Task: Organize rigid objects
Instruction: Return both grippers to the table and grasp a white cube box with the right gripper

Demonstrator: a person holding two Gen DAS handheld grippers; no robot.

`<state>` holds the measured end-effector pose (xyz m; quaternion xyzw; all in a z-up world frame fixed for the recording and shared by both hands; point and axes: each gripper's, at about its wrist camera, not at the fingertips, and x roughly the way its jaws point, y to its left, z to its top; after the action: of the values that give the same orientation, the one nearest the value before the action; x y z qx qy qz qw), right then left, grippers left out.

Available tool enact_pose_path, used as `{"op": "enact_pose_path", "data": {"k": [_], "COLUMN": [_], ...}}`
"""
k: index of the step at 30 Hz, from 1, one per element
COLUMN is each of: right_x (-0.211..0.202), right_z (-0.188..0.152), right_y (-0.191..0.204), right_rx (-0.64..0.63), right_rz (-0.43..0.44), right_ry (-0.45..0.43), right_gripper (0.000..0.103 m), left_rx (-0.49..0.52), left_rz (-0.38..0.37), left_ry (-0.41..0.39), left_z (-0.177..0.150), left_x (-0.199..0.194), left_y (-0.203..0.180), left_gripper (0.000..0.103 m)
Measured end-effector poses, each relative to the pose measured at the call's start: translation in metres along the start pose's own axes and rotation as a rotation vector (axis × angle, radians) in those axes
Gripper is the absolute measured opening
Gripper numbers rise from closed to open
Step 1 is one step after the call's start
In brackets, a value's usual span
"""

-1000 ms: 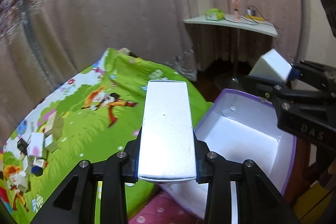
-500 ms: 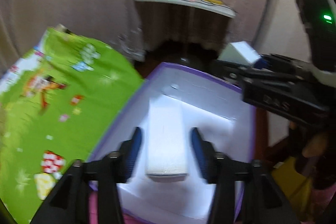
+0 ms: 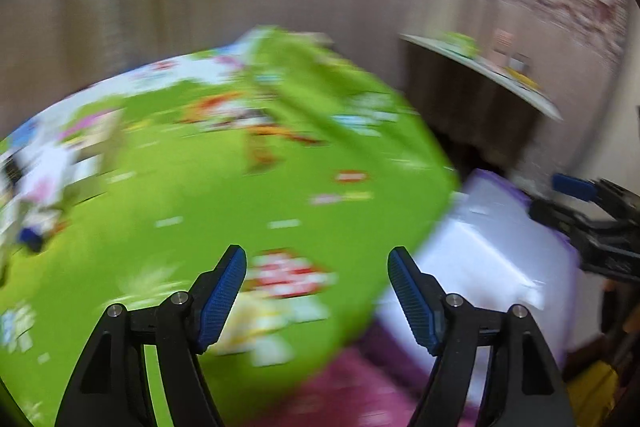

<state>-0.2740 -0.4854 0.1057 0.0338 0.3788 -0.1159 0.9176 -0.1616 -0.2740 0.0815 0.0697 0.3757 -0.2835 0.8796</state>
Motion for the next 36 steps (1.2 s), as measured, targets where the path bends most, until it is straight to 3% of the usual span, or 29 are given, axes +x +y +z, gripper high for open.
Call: {"op": "enact_pose_path", "data": {"k": [8,13,15,17,21,30,34,36], "right_x": [0.083,0.143,0.170,0.193,0.233,0.286,0.285,0.283], "right_z": [0.024,0.038,0.047,0.060,0.097,0.146,0.147,0.147], "right_y": [0.168,0.247,0.277,0.298,0.337,0.388,0.388,0.392], "right_rx": [-0.247,-0.303,-0.324,-0.313,-0.286,-0.227,-0.229,-0.253], "right_rz": [0.300,0.353,0.329,0.326,0.291,0.241,0.257,0.306], "right_ry": [0.141,0.183,0.182,0.200,0.175,0.174,0.173,0.170], "right_gripper": [0.083,0.083,0.083,0.085,0.085,0.094,0.094,0.094], "left_rx": [-0.170,-0.339,-0.388,-0.439,-0.565,-0.576,-0.573,-0.570], "left_rz": [0.401,0.546,0.582,0.593,0.506,0.477,0.480,0.480], "left_ry": [0.018,0.018,0.016,0.030,0.020,-0.001,0.002,0.006], "left_z": [-0.060,-0.082,-0.089,-0.098,-0.105,-0.108,-0.108,-0.107], "left_x": [-0.026,-0.045,-0.047,-0.045,-0.045,-0.048,-0.047,-0.046], "left_y": [0.176,0.269,0.294,0.315,0.336,0.336,0.336,0.336], "left_gripper": [0.078,0.078,0.078,0.078,0.079,0.083,0.084,0.085]}}
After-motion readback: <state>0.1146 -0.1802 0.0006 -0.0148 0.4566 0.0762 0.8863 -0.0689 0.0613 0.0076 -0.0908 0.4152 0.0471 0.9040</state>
